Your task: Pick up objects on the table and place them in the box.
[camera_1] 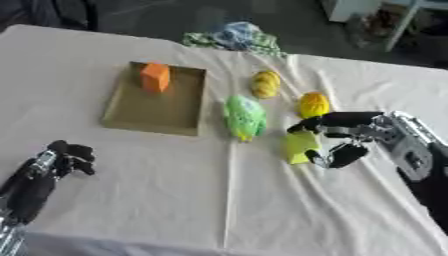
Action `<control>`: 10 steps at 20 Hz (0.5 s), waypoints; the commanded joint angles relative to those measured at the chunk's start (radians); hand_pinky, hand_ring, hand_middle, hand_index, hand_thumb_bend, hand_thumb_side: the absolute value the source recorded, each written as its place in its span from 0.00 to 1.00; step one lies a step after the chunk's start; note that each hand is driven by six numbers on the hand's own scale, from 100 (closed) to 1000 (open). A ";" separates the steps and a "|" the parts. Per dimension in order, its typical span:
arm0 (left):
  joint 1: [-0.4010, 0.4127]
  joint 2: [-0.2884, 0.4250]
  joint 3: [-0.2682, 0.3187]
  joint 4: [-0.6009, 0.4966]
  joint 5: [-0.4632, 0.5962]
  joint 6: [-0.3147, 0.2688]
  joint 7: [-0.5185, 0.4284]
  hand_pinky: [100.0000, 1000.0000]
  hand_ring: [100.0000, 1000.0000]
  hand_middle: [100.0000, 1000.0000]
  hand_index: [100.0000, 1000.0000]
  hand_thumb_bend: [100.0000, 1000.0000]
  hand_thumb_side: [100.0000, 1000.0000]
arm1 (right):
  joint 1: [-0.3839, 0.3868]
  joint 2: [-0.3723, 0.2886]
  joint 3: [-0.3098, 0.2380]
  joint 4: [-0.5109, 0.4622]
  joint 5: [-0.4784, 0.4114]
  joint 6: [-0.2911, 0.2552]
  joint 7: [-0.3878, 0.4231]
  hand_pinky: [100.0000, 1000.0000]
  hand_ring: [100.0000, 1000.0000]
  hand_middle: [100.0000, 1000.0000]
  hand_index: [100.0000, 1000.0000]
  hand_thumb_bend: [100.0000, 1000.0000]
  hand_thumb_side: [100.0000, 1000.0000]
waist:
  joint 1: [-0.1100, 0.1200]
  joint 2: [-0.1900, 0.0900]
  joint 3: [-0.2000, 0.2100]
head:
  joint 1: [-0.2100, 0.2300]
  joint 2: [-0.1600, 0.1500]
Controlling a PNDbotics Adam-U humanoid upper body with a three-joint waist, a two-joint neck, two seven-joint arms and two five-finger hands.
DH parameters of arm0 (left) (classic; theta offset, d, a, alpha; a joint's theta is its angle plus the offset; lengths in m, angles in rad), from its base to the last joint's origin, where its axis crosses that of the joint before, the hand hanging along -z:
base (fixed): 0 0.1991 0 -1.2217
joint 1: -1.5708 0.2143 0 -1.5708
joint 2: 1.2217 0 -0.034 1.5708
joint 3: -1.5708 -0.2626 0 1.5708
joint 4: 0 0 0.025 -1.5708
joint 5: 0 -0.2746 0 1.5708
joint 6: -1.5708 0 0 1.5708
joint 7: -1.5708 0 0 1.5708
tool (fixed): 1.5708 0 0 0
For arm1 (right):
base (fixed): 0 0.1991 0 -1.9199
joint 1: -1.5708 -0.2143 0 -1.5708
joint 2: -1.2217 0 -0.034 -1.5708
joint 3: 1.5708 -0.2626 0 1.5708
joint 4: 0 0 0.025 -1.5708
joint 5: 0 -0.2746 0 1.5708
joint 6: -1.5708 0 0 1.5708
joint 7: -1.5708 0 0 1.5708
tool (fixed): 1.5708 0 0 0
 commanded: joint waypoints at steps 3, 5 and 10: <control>-0.005 0.016 0.004 -0.011 -0.002 0.000 0.003 0.77 0.50 0.55 0.70 0.00 1.00 | -0.017 -0.002 -0.016 0.025 0.036 -0.181 0.156 0.82 0.88 0.87 1.00 0.00 0.20 | -0.007 -0.017 0.000 | -0.002 -0.001; -0.006 0.015 0.004 -0.011 -0.002 0.000 0.003 0.77 0.50 0.55 0.70 0.00 1.00 | -0.018 0.004 -0.020 0.032 0.045 -0.182 0.144 0.81 0.85 0.82 0.99 0.00 0.18 | -0.007 -0.017 0.000 | -0.002 -0.001; -0.006 0.015 0.005 -0.010 -0.002 0.000 0.004 0.77 0.50 0.55 0.70 0.00 1.00 | -0.017 0.015 -0.037 0.031 0.054 -0.183 0.077 0.78 0.78 0.69 0.94 0.00 0.09 | -0.007 -0.017 0.000 | -0.001 -0.001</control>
